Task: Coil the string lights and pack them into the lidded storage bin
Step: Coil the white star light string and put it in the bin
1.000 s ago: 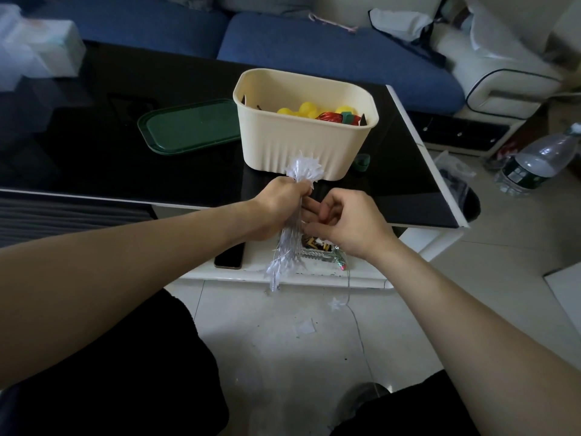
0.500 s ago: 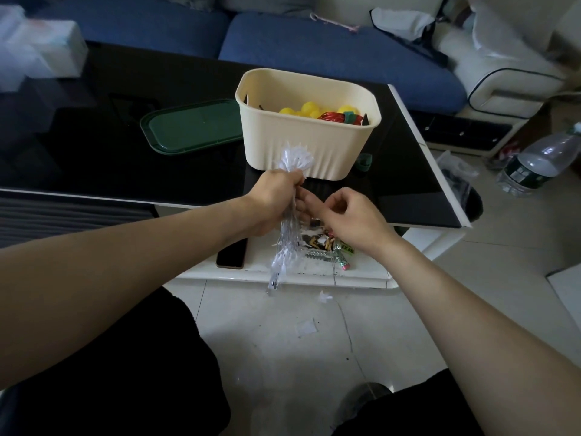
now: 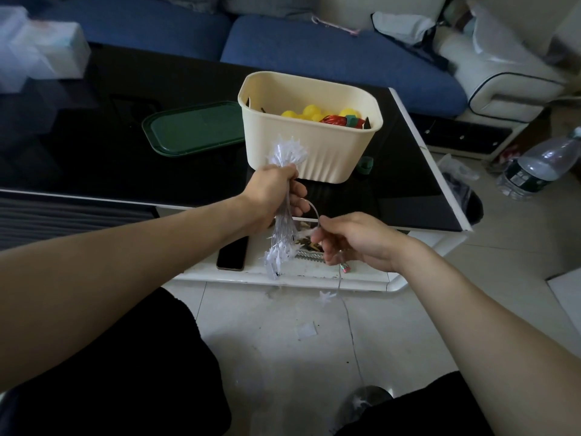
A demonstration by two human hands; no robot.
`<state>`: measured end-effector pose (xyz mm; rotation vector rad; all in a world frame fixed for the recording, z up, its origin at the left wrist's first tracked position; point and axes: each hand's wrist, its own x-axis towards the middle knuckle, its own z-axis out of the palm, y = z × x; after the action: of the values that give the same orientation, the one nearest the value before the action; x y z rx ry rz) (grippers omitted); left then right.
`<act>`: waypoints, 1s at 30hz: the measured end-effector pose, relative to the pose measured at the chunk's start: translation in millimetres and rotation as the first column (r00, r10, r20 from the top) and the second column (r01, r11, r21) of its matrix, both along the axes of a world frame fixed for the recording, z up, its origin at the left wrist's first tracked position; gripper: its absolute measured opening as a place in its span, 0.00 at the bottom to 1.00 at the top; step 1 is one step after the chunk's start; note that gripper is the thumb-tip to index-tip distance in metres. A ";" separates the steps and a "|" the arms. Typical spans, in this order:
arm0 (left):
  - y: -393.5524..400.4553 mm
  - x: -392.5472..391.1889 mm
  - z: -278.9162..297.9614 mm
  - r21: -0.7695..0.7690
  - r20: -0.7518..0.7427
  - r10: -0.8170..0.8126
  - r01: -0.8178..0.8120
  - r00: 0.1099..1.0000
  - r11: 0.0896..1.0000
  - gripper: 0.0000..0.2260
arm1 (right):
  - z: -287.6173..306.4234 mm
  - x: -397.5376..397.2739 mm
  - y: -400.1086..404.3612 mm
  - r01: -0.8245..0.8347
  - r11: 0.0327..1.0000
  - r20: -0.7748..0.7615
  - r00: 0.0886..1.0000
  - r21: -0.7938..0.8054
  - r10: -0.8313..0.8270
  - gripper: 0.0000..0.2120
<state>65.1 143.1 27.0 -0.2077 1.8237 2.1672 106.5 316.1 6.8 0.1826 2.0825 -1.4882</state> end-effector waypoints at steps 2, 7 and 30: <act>-0.3 -1.6 -1.9 -0.001 0.003 0.007 -0.007 1.000 1.000 0.11 | 1.9 -0.7 0.0 0.063 0.994 -0.037 0.997 -0.089 -0.067 0.15; 1.3 -2.0 -4.5 -0.002 0.027 -0.052 0.052 0.998 0.999 0.11 | 4.5 -3.8 0.4 0.272 0.920 -0.138 0.938 -0.281 -0.319 0.08; 25.8 11.4 -18.8 -0.068 -0.058 -0.314 0.310 0.948 0.948 0.13 | 4.4 -2.9 -16.2 0.493 0.868 -0.550 0.710 -0.057 -0.439 0.05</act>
<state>76.5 168.9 8.2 0.1383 1.8156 1.9244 103.6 299.8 11.2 0.3842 2.7211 -1.9125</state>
